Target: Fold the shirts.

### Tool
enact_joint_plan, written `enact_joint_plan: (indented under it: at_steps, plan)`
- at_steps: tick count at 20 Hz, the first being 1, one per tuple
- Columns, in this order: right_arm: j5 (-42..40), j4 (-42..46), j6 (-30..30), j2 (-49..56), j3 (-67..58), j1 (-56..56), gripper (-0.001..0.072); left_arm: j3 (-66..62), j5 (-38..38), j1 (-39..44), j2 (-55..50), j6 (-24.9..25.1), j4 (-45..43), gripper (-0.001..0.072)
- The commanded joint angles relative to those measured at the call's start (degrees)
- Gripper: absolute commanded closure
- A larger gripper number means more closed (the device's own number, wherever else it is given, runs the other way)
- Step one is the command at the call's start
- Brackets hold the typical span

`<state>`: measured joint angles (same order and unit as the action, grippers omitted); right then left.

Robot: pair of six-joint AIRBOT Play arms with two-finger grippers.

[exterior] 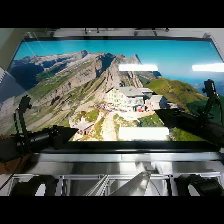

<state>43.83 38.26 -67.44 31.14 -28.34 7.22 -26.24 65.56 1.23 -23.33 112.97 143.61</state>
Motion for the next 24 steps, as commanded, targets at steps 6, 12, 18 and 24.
enact_joint_plan:
  at_steps: [6,12,18,24]
  plan:
    - [0.09,-0.02,0.00,-0.04,0.02,0.04,0.0689,-0.79,-0.39,-0.83,0.04,-5.09,-1.11,0.0691]
    - [0.09,-0.02,0.00,-0.04,0.02,0.04,0.0689,-15.82,6.67,-22.53,-0.42,-21.44,-38.18,-0.0012]
    - [-0.52,0.04,0.02,0.07,0.02,0.07,0.0689,-18.67,10.19,-32.81,-14.23,-29.86,-61.53,-0.0012]
    - [-0.48,0.04,0.02,0.26,0.02,0.07,0.0689,-18.67,12.98,-32.92,-34.14,-26.51,-70.66,-0.0012]
